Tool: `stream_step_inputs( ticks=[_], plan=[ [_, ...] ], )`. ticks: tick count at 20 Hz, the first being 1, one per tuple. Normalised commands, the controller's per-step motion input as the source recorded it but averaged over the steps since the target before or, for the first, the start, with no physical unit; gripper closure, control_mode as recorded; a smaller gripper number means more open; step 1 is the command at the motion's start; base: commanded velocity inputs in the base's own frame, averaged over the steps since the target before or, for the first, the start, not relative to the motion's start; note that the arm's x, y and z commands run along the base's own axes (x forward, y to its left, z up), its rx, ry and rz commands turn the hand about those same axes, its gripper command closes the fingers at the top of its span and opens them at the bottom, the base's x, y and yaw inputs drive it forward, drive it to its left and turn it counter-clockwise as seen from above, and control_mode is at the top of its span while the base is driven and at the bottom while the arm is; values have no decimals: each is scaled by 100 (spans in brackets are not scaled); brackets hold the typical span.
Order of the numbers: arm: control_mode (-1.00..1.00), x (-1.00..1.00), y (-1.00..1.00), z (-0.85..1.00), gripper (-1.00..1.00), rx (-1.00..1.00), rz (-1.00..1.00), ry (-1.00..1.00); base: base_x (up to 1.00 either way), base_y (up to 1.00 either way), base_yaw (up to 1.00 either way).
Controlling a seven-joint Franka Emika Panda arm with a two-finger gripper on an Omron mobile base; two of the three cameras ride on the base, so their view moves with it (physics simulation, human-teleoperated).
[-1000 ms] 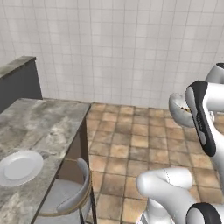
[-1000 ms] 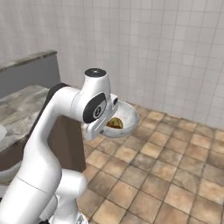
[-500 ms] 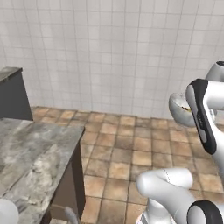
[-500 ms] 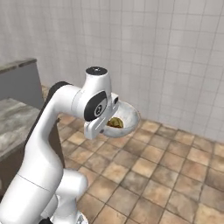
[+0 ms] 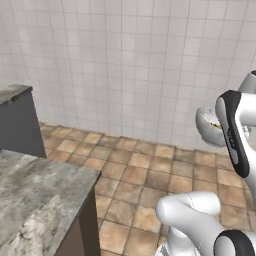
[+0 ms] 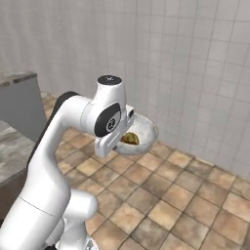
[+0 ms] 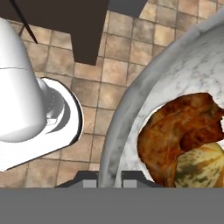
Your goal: Pick the chicken drumstick and squash from their plates and place them in the bowl. Then put the bowl in the fridge.
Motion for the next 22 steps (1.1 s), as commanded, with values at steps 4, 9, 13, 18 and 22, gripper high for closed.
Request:
stream_step_inputs(
  ticks=[4,9,13,18,22],
  plan=[
    [100,0,0,0,100,0,0,0,74,-4,41],
    [100,0,0,0,100,0,0,0,75,-3,40],
    [100,0,0,0,100,0,0,0,76,-3,39],
    [100,0,0,0,100,0,0,0,77,-5,39],
    [100,0,0,0,100,0,0,0,70,-27,29]
  ],
)
